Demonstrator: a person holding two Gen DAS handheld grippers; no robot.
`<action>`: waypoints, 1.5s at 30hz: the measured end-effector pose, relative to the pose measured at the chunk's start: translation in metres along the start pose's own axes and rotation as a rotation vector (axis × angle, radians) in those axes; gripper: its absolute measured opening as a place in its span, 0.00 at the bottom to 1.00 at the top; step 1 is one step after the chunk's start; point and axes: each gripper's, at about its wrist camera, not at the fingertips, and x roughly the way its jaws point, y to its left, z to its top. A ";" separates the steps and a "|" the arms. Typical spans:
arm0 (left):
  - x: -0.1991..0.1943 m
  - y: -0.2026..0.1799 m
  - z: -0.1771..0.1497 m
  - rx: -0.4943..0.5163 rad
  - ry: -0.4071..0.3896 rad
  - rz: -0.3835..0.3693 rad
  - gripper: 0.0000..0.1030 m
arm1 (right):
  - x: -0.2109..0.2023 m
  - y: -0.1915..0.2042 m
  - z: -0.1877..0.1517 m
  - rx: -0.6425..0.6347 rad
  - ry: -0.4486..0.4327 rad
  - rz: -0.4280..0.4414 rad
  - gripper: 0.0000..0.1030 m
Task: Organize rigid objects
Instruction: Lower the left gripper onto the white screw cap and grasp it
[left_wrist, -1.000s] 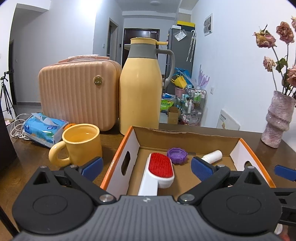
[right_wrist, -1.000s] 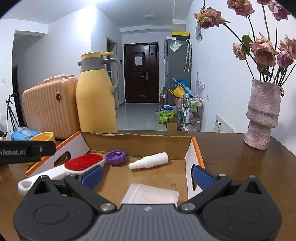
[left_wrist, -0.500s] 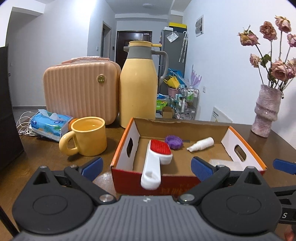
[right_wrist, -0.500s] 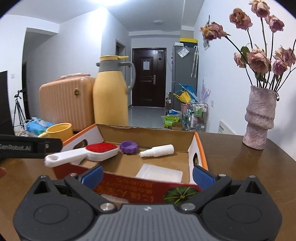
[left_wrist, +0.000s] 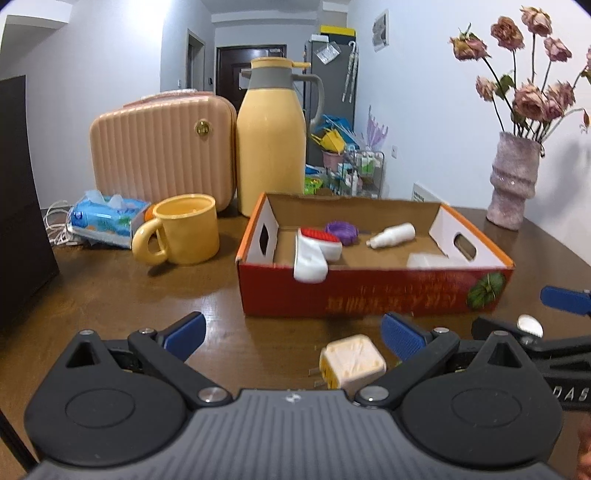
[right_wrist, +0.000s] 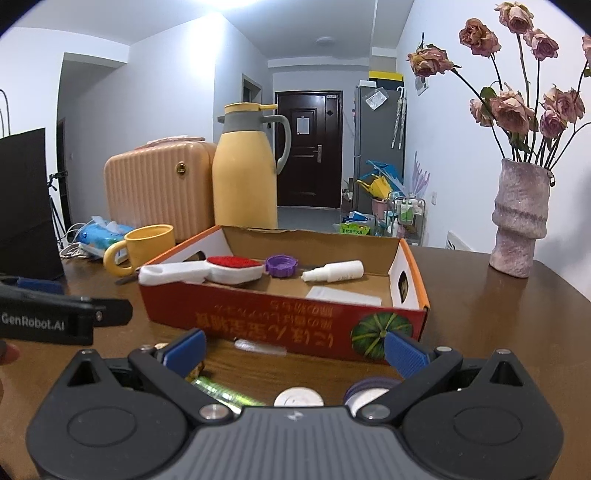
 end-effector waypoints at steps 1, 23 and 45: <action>-0.002 0.001 -0.003 0.002 0.007 -0.003 1.00 | -0.002 0.001 -0.002 0.000 0.001 0.002 1.00; -0.014 0.013 -0.059 0.078 0.161 -0.059 1.00 | -0.033 0.011 -0.041 0.009 0.074 -0.022 1.00; 0.008 -0.003 -0.065 0.111 0.191 -0.091 0.56 | -0.030 0.007 -0.052 0.048 0.072 -0.039 1.00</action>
